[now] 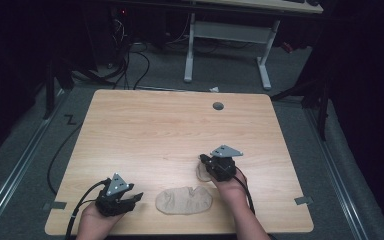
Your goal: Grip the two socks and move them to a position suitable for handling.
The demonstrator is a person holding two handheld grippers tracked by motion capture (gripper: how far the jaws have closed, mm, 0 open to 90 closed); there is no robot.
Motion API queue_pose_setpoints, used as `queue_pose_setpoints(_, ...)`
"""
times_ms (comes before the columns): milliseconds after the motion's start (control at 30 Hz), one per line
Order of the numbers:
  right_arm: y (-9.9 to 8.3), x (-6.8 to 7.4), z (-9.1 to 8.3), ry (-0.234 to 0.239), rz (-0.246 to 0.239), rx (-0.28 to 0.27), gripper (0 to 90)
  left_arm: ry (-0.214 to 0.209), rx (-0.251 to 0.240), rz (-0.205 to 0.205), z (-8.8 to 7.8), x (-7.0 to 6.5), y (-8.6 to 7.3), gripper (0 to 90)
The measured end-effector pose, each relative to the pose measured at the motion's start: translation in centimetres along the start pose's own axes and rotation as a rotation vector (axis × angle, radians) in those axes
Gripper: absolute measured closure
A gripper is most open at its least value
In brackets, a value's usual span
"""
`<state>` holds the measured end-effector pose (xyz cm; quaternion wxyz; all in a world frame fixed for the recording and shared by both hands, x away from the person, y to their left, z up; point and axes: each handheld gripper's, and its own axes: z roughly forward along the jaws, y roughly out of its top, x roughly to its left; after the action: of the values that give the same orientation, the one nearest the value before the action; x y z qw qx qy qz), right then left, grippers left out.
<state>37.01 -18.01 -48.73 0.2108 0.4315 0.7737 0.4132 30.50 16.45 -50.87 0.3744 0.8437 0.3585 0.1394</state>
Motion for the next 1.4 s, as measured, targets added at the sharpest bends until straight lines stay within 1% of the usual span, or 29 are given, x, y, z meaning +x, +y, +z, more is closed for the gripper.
queue_pose_setpoints(33, 0.0, 0.0, 0.0, 0.0, 0.0, 0.0, 88.5, 0.0, 0.0, 0.0, 0.0, 0.0, 0.0, 51.7)
queue_pose_setpoints(67, 0.0, -0.1, -0.6, -0.005, 0.01, -0.027, 88.5, -0.009, -0.004, 0.005, 0.2, -0.1, 0.3, 51.7)
queue_pose_setpoints(167, -0.3, -0.5, -1.7, -0.019, 0.031, -0.064, 88.5, -0.024, -0.014, 0.018, 0.5, -0.3, 0.9, 51.7)
queue_pose_setpoints(300, -1.3, -1.5, -3.0, -0.057, 0.064, -0.077, 88.4, -0.045, -0.026, 0.035, 1.2, -0.6, 1.9, 51.7)
queue_pose_setpoints(333, -1.3, -1.5, -3.0, -0.057, 0.064, -0.077, 88.4, -0.045, -0.026, 0.035, 1.2, -0.6, 1.9, 51.7)
queue_pose_setpoints(367, -2.0, -2.4, -3.6, -0.086, 0.086, -0.075, 88.4, -0.053, -0.029, 0.044, 1.6, -0.8, 2.4, 51.7)
queue_pose_setpoints(467, -3.5, -3.9, -4.5, -0.135, 0.122, -0.051, 88.4, -0.068, -0.043, 0.051, 2.2, -1.0, 3.1, 51.7)
queue_pose_setpoints(500, -3.5, -3.9, -4.5, -0.135, 0.122, -0.051, 88.4, -0.068, -0.043, 0.051, 2.2, -1.0, 3.1, 51.7)
queue_pose_setpoints(533, -4.5, -5.1, -5.2, -0.166, 0.149, -0.036, 88.3, -0.085, -0.045, 0.05, 2.6, -1.2, 3.5, 51.7)
queue_pose_setpoints(600, -5.3, -6.0, -6.1, -0.195, 0.182, -0.035, 88.0, -0.089, -0.048, 0.059, 3.0, -1.3, 4.0, 51.7)
queue_pose_setpoints(633, -5.5, -6.2, -6.5, -0.215, 0.181, -0.035, 86.9, -0.089, -0.048, 0.059, 3.0, -1.3, 4.0, 51.7)
queue_pose_setpoints(667, -5.6, -6.3, -6.8, -0.227, 0.181, -0.036, 83.9, -0.101, -0.045, 0.062, 3.4, -1.5, 4.3, 51.7)
queue_pose_setpoints(700, -5.7, -6.4, -7.1, -0.233, 0.182, -0.04, 79.9, -0.101, -0.044, 0.066, 3.6, -1.6, 4.3, 51.6)
queue_pose_setpoints(733, -5.8, -6.4, -7.2, -0.237, 0.177, -0.041, 78.6, -0.102, -0.042, 0.069, 3.7, -1.6, 4.4, 51.6)
queue_pose_setpoints(767, -5.8, -6.3, -7.3, -0.243, 0.171, -0.032, 76.9, -0.103, -0.039, 0.071, 3.8, -1.7, 4.4, 51.6)
queue_pose_setpoints(800, -5.9, -6.2, -7.3, -0.261, 0.149, -0.021, 75.1, -0.103, -0.039, 0.071, 3.8, -1.7, 4.4, 51.5)
queue_pose_setpoints(833, -5.9, -6.2, -7.3, -0.261, 0.149, -0.021, 75.1, -0.104, -0.037, 0.073, 3.8, -1.7, 4.5, 51.5)
queue_pose_setpoints(867, -5.9, -6.3, -7.2, -0.267, 0.137, -0.008, 71.8, -0.098, -0.04, 0.076, 3.6, -1.7, 4.4, 51.5)
queue_pose_setpoints(967, -5.9, -6.4, -6.5, -0.245, 0.114, 0.032, 66.9, -0.093, -0.044, 0.066, 3.3, -1.5, 4.2, 51.5)
queue_pose_setpoints(1033, -5.9, -6.6, -5.8, -0.218, 0.104, 0.084, 66.8, -0.092, -0.046, 0.052, 3.0, -1.2, 4.0, 51.4)
queue_pose_setpoints(1067, -5.9, -6.6, -5.5, -0.206, 0.092, 0.092, 66.5, -0.091, -0.05, 0.043, 2.9, -1.1, 3.9, 51.3)
queue_pose_setpoints(1100, -5.9, -6.6, -5.5, -0.206, 0.092, 0.092, 66.5, -0.091, -0.05, 0.043, 2.9, -1.1, 3.9, 51.2)
queue_pose_setpoints(1133, -5.6, -6.7, -5.2, -0.176, 0.092, 0.108, 69.0, -0.087, -0.052, 0.035, 2.6, -0.9, 3.7, 51.1)
queue_pose_setpoints(1167, -5.4, -6.5, -5.0, -0.16, 0.092, 0.113, 74.3, -0.083, -0.054, 0.032, 2.5, -0.8, 3.6, 51.1)
queue_pose_setpoints(1233, -5.2, -6.0, -4.6, -0.123, 0.051, 0.118, 83.3, -0.078, -0.052, 0.027, 2.4, -0.7, 3.4, 51.1)
queue_pose_setpoints(1267, -5.1, -5.6, -4.3, -0.08, 0.03, 0.134, 83.9, -0.078, -0.052, 0.023, 2.3, -0.6, 3.4, 51.1)
queue_pose_setpoints(1300, -5.0, -5.0, -4.0, -0.034, -0.002, 0.139, 84.9, -0.076, -0.051, 0.022, 2.3, -0.6, 3.3, 51.1)
queue_pose_setpoints(1333, -5.0, -4.3, -3.7, -0.027, -0.037, 0.145, 85.6, -0.075, -0.05, 0.02, 2.2, -0.6, 3.2, 51.1)
queue_pose_setpoints(1400, -4.7, -3.2, -2.9, -0.031, -0.073, 0.164, 87.1, -0.074, -0.048, 0.019, 2.2, -0.6, 3.2, 51.1)
